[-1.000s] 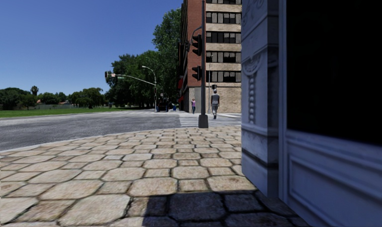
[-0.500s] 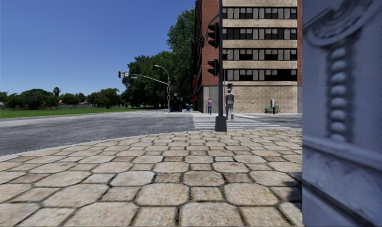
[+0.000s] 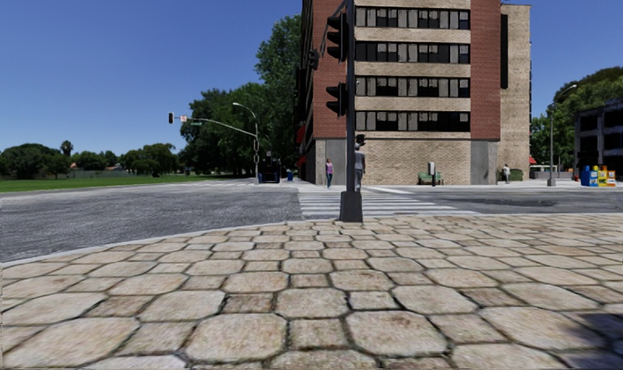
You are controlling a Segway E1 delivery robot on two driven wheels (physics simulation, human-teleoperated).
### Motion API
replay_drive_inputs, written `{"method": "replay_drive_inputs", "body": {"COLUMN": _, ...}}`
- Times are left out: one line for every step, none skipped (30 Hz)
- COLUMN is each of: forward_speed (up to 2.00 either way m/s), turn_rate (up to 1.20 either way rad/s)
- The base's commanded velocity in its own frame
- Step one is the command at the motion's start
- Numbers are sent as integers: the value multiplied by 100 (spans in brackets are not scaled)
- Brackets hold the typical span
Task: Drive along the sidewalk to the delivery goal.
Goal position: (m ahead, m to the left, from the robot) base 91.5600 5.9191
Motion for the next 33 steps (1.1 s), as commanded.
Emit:
{"method": "replay_drive_inputs", "body": {"forward_speed": 194, "turn_rate": -48}}
{"method": "replay_drive_inputs", "body": {"forward_speed": 194, "turn_rate": -48}}
{"method": "replay_drive_inputs", "body": {"forward_speed": 194, "turn_rate": -54}}
{"method": "replay_drive_inputs", "body": {"forward_speed": 194, "turn_rate": -62}}
{"method": "replay_drive_inputs", "body": {"forward_speed": 194, "turn_rate": -65}}
{"method": "replay_drive_inputs", "body": {"forward_speed": 194, "turn_rate": -65}}
{"method": "replay_drive_inputs", "body": {"forward_speed": 194, "turn_rate": -67}}
{"method": "replay_drive_inputs", "body": {"forward_speed": 194, "turn_rate": -68}}
{"method": "replay_drive_inputs", "body": {"forward_speed": 194, "turn_rate": -68}}
{"method": "replay_drive_inputs", "body": {"forward_speed": 194, "turn_rate": -68}}
{"method": "replay_drive_inputs", "body": {"forward_speed": 193, "turn_rate": -68}}
{"method": "replay_drive_inputs", "body": {"forward_speed": 193, "turn_rate": -68}}
{"method": "replay_drive_inputs", "body": {"forward_speed": 193, "turn_rate": -68}}
{"method": "replay_drive_inputs", "body": {"forward_speed": 193, "turn_rate": -68}}
{"method": "replay_drive_inputs", "body": {"forward_speed": 193, "turn_rate": -68}}
{"method": "replay_drive_inputs", "body": {"forward_speed": 193, "turn_rate": -68}}
{"method": "replay_drive_inputs", "body": {"forward_speed": 193, "turn_rate": -68}}
{"method": "replay_drive_inputs", "body": {"forward_speed": 193, "turn_rate": -68}}
{"method": "replay_drive_inputs", "body": {"forward_speed": 193, "turn_rate": -57}}
{"method": "replay_drive_inputs", "body": {"forward_speed": 193, "turn_rate": -3}}
{"method": "replay_drive_inputs", "body": {"forward_speed": 193, "turn_rate": 0}}
{"method": "replay_drive_inputs", "body": {"forward_speed": 193, "turn_rate": 0}}
{"method": "replay_drive_inputs", "body": {"forward_speed": 193, "turn_rate": 0}}
{"method": "replay_drive_inputs", "body": {"forward_speed": 193, "turn_rate": 0}}
{"method": "replay_drive_inputs", "body": {"forward_speed": 193, "turn_rate": 0}}
{"method": "replay_drive_inputs", "body": {"forward_speed": 193, "turn_rate": 0}}
{"method": "replay_drive_inputs", "body": {"forward_speed": 193, "turn_rate": 0}}
{"method": "replay_drive_inputs", "body": {"forward_speed": 193, "turn_rate": 0}}
{"method": "replay_drive_inputs", "body": {"forward_speed": 193, "turn_rate": 0}}
{"method": "replay_drive_inputs", "body": {"forward_speed": 193, "turn_rate": 0}}
{"method": "replay_drive_inputs", "body": {"forward_speed": 193, "turn_rate": 0}}
{"method": "replay_drive_inputs", "body": {"forward_speed": 193, "turn_rate": 0}}
{"method": "replay_drive_inputs", "body": {"forward_speed": 193, "turn_rate": 0}}
